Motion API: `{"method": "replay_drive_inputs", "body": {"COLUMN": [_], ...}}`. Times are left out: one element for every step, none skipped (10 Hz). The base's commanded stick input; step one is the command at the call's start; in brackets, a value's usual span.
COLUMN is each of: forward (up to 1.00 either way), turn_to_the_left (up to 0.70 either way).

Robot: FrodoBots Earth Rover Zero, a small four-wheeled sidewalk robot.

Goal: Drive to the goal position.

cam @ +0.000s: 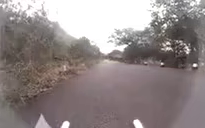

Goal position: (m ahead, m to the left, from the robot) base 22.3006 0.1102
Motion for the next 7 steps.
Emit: {"method": "replay_drive_inputs", "body": {"forward": [0.5,0.5,0.5,0.5,0.5,0.5,0.5], "turn_to_the_left": [0.0,0.0,0.0,0.0,0.0,0.0,0.0]}}
